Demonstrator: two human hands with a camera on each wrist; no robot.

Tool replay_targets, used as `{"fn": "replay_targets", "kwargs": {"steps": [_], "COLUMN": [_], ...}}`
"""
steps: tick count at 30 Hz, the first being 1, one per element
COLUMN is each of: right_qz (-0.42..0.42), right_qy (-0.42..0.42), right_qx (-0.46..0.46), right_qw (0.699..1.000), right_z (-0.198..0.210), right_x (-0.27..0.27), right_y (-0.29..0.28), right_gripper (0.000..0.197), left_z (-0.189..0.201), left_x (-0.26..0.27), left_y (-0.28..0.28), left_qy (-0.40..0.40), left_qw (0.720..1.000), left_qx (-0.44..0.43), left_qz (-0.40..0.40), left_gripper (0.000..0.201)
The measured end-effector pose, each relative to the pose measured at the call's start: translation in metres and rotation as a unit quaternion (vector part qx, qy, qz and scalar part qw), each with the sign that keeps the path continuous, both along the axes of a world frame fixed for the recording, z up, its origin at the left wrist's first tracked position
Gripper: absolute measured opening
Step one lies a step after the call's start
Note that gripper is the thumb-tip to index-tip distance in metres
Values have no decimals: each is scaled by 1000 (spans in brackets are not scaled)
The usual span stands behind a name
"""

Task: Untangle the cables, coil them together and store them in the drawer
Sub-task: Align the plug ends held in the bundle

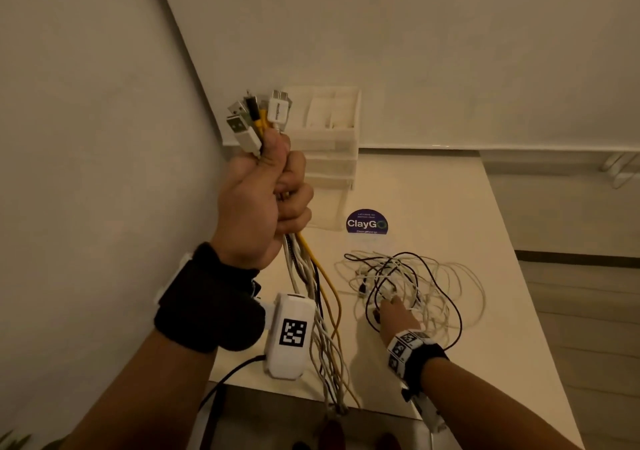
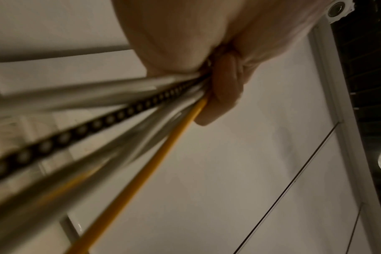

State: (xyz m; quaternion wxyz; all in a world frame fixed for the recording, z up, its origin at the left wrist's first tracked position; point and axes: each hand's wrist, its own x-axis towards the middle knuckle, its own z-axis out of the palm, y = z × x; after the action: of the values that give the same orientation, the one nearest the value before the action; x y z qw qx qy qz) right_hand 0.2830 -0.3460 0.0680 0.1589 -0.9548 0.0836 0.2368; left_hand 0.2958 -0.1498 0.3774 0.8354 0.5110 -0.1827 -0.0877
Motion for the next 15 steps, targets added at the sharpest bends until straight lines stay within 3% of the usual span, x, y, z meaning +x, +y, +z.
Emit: {"fn": "replay_targets", "kwargs": {"steps": [9,15], "right_qz": [-16,17], "right_qy": [-72,-80], "right_qx": [28,3], "right_qw": [997,997], "right_z": [-15,-18], "right_x": [-5,-11], "right_y": [-21,-25], "right_gripper": [37,26], "left_z": [-3,-4], "left_x": [7,18], "left_y": [-7,-19], "left_qy": [22,23], "left_qw": [1000,999], "left_qx": [-20,-28], "left_qz": [6,-16], "left_gripper": [28,28]}}
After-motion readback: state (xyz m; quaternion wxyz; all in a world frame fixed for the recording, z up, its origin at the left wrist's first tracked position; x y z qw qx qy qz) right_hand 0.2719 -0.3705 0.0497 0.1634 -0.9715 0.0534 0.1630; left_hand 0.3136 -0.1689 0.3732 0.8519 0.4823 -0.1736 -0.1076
